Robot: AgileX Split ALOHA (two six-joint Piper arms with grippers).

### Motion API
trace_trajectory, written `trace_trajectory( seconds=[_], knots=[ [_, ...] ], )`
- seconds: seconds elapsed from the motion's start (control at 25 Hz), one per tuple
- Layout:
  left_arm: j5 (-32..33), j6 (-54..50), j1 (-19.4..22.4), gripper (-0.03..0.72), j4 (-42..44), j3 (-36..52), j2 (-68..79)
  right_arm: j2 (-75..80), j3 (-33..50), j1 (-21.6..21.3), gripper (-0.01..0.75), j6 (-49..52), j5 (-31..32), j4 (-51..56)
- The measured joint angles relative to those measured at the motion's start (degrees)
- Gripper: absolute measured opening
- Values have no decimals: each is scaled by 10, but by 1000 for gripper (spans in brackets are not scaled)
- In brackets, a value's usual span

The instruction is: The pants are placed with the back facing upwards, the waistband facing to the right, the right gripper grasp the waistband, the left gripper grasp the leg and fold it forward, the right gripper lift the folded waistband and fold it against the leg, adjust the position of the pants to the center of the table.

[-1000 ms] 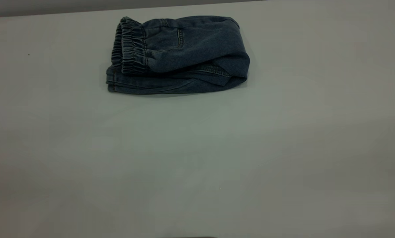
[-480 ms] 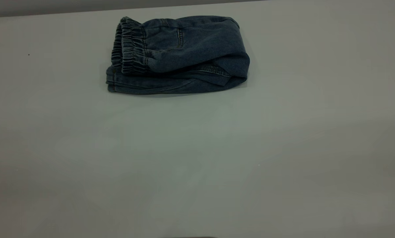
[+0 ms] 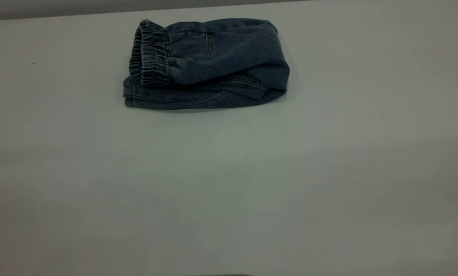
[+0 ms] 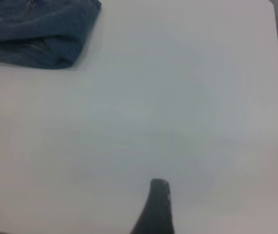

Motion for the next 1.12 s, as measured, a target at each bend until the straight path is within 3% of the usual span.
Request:
trace_trajectory(
  seconds=[0.16, 0.56, 1.12],
  knots=[
    [3, 0, 24, 375, 0, 0, -55, 0, 0, 0, 586, 0, 0, 0],
    [5, 0, 24, 375, -1, 0, -61, 0, 0, -36, 586, 0, 0, 0],
    [6, 1, 24, 375, -1, 0, -61, 0, 0, -39, 586, 1, 0, -3]
  ],
)
